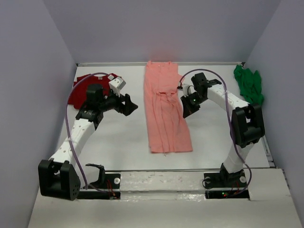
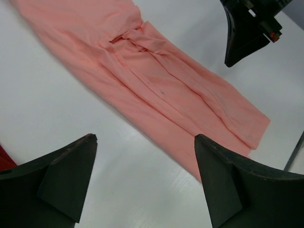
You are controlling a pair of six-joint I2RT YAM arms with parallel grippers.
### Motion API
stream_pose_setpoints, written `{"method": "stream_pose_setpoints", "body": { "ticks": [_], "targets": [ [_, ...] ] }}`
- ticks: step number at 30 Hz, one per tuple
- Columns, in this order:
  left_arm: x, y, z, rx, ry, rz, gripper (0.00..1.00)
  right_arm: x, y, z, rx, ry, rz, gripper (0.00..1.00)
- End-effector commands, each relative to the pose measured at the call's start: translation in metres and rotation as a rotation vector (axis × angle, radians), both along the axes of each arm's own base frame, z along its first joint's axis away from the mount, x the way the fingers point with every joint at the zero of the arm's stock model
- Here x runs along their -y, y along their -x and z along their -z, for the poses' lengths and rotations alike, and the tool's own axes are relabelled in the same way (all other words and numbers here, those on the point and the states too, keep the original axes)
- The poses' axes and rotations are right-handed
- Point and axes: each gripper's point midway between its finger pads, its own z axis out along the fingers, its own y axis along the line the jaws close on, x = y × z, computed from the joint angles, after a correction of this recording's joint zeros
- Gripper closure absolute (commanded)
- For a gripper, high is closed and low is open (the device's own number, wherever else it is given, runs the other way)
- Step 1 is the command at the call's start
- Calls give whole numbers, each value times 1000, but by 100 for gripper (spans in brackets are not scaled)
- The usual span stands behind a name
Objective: Fold and stack the t-shirts
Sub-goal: Fold the tshirt
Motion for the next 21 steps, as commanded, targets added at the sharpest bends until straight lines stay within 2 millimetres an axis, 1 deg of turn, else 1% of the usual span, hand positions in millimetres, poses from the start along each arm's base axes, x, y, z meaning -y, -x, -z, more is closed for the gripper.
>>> {"method": "stream_pose_setpoints", "body": {
  "ticks": [1, 2, 3, 4, 5, 7, 8, 10, 11, 13, 14, 15, 17, 19, 21],
  "targets": [
    [9, -25, -1, 52, -171, 32, 12, -10, -7, -18, 24, -28, -36, 100],
    [13, -40, 5, 63, -248, 39, 20, -12, -6, -14, 17, -19, -43, 100],
    [16, -45, 13, 46, -285, 44, 27, -11, -6, -13, 14, -14, -43, 100],
    [18, -46, 24, 6, -319, 55, 34, -11, -5, -12, 7, -13, -43, 100],
    [28, -52, 37, -23, -337, 100, 42, -11, -3, -9, -3, -12, -43, 100],
    [40, -56, 52, -71, -325, 149, 55, -10, 1, -7, -9, -11, -46, 100],
    [44, -57, 56, -82, -320, 162, 59, -11, 7, -4, -19, -7, -55, 100],
    [49, -64, 61, -87, -341, 164, 68, -10, 11, -3, -21, -8, -58, 100],
    [51, -72, 67, -101, -353, 164, 87, -10, 13, -2, -26, -12, -61, 100],
    [55, -76, 76, -126, -371, 184, 94, -13, 22, 2, -38, -19, -82, 100],
    [58, -80, 89, -167, -383, 198, 98, -12, 23, 2, -37, -19, -82, 100],
    [61, -81, 95, -181, -389, 209, 100, -12, 25, 4, -40, -20, -82, 100],
    [72, -80, 112, -209, -413, 246, 100, -14, 32, 9, -50, -7, -105, 100],
    [86, -79, 118, -208, -439, 278, 100, -15, 36, 14, -59, 5, -115, 100],
    [94, -78, 121, -210, -451, 297, 100, -16, 38, 17, -69, 12, -125, 100]
  ]
}}
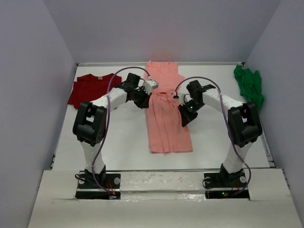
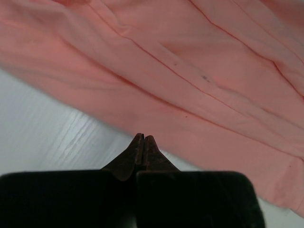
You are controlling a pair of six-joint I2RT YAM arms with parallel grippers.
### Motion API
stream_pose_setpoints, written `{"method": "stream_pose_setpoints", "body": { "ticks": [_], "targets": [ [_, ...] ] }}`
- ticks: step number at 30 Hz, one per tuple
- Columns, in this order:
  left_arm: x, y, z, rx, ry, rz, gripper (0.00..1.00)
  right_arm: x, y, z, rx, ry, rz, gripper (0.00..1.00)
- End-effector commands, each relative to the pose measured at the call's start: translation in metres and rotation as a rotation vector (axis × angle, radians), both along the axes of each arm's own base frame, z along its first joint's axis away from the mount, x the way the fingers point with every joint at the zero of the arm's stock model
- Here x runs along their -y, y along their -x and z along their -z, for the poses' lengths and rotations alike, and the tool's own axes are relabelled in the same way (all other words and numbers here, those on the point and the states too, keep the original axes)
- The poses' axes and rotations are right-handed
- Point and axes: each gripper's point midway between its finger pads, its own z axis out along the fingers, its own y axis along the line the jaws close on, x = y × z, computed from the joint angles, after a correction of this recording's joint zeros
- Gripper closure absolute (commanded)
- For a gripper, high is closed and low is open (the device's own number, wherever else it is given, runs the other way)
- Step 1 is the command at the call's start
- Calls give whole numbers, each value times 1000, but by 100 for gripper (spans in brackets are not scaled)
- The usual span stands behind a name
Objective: Fold and stack the t-shirts
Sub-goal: Fold the tshirt
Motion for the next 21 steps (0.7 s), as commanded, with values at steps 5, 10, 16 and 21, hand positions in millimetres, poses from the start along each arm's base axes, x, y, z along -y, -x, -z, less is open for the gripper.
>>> {"method": "stream_pose_setpoints", "body": {
  "ticks": [5, 10, 16, 21],
  "targets": [
    [46, 0, -3, -6, -70, 119, 100, -13, 7, 4, 2, -5, -66, 100],
    [60, -2, 13, -21, -127, 133, 100, -13, 3, 14, -14, 9, -67, 100],
    [52, -22, 16, 21, -214, 42, 100, -17, -2, 24, -28, 27, -71, 100],
    [44, -35, 14, 57, -253, -23, 100, -22, -6, 30, -50, 18, -66, 100]
  ]
}}
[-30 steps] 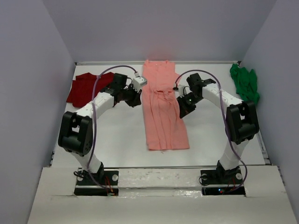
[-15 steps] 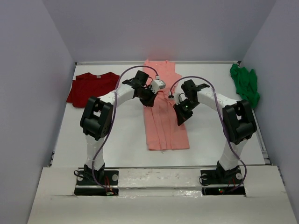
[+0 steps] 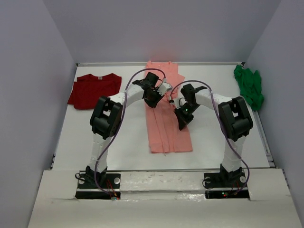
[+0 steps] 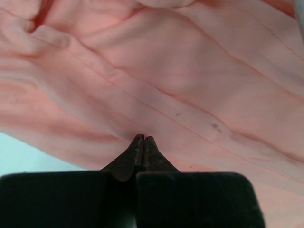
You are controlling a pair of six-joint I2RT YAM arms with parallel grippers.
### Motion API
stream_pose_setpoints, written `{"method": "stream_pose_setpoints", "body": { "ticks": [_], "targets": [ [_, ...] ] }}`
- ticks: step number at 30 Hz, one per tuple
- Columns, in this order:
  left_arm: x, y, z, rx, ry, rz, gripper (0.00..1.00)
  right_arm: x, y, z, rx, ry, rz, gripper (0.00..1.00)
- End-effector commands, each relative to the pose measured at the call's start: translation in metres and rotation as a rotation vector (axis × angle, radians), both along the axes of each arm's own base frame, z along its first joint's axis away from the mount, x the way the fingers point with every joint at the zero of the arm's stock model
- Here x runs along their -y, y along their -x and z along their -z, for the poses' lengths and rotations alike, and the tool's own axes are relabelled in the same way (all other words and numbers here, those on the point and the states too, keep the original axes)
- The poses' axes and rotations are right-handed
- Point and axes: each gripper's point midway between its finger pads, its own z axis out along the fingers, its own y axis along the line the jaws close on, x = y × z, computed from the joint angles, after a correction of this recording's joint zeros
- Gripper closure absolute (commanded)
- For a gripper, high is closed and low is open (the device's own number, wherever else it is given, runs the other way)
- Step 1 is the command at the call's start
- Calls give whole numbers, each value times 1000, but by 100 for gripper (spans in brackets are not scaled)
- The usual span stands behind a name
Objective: Fold and stack the t-shirts
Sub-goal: Fold the tshirt
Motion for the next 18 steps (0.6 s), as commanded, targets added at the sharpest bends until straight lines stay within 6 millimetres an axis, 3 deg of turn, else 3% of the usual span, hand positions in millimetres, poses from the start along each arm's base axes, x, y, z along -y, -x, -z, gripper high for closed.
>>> {"method": "stream_pose_setpoints", "body": {
  "ticks": [1, 7, 12, 18],
  "targets": [
    [-8, -27, -20, 89, -35, -91, 100, -13, -15, -5, 31, -31, -11, 100],
    [-4, -39, -1, 7, -7, -98, 100, -14, -14, 0, 29, -17, -16, 100],
    [8, -54, 1, 7, 12, -87, 100, -11, -16, 5, 41, 3, -14, 100],
    [6, -69, 12, -32, 25, -113, 100, -12, -26, 16, 44, 25, -5, 100]
  ]
}}
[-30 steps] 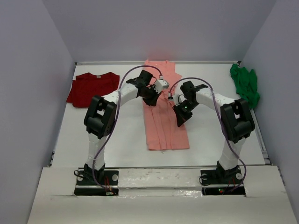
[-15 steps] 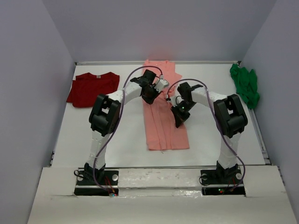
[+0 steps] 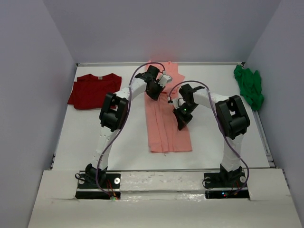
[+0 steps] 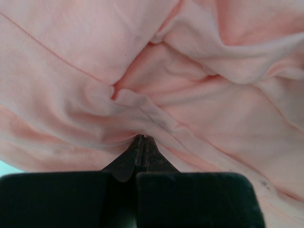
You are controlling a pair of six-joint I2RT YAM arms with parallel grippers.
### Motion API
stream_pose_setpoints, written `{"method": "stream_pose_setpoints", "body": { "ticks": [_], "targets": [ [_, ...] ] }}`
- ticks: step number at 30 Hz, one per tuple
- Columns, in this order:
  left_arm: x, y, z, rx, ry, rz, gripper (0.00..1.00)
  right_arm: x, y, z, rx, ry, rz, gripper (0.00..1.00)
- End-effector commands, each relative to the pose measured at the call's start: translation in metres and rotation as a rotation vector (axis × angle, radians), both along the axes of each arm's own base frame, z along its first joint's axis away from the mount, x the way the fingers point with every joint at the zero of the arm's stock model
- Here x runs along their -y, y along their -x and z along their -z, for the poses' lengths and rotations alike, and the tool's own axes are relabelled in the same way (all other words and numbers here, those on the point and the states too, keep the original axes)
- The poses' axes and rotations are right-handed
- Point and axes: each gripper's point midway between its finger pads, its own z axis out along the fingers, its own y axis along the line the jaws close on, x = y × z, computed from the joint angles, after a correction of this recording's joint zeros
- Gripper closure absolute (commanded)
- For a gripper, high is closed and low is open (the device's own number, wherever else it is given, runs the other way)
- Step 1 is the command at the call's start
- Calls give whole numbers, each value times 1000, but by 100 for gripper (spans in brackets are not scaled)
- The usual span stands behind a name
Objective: Fold and stack the t-shirts
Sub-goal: Fold the tshirt
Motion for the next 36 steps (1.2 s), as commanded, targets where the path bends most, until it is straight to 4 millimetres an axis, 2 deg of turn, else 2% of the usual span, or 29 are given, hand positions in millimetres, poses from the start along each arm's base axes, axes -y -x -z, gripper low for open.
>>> {"method": "stream_pose_setpoints", "body": {
  "ticks": [1, 5, 13, 17, 19, 23, 26, 28, 31, 32, 34, 35, 36],
  "targets": [
    [-3, -4, 2, -48, 19, -22, 100, -9, -22, 5, 56, 3, -1, 100],
    [-14, -17, 0, -31, 24, -55, 100, -12, -36, 8, 82, 15, 7, 100],
    [-32, -55, -20, 74, 14, -121, 100, -16, -66, 18, 125, 52, 19, 100],
    [-34, -77, -35, 133, 55, -138, 100, -13, -76, 21, 151, 87, 20, 100],
    [-36, -86, -35, 151, 69, -145, 100, -12, -82, 20, 170, 96, 22, 100],
    [-30, -106, -51, 218, 104, -144, 100, -13, -92, 15, 200, 105, 28, 100],
    [-27, -114, -61, 252, 128, -149, 100, -14, -94, 12, 201, 105, 30, 100],
    [-25, -117, -68, 268, 136, -152, 100, -14, -88, 8, 174, 99, 19, 100],
    [-25, -113, -81, 271, 146, -149, 100, -17, -75, -13, 143, 57, 4, 100],
    [-26, -107, -92, 266, 157, -137, 100, -18, -70, -21, 135, 40, -17, 100],
    [-29, -95, -92, 236, 148, -136, 100, -19, -58, -51, 127, -1, -37, 100],
    [-30, -86, -114, 247, 171, -121, 100, -18, -55, -61, 138, -7, -37, 100],
    [-31, -79, -119, 243, 173, -113, 100, -18, -53, -71, 154, -14, -36, 100]
  ]
}}
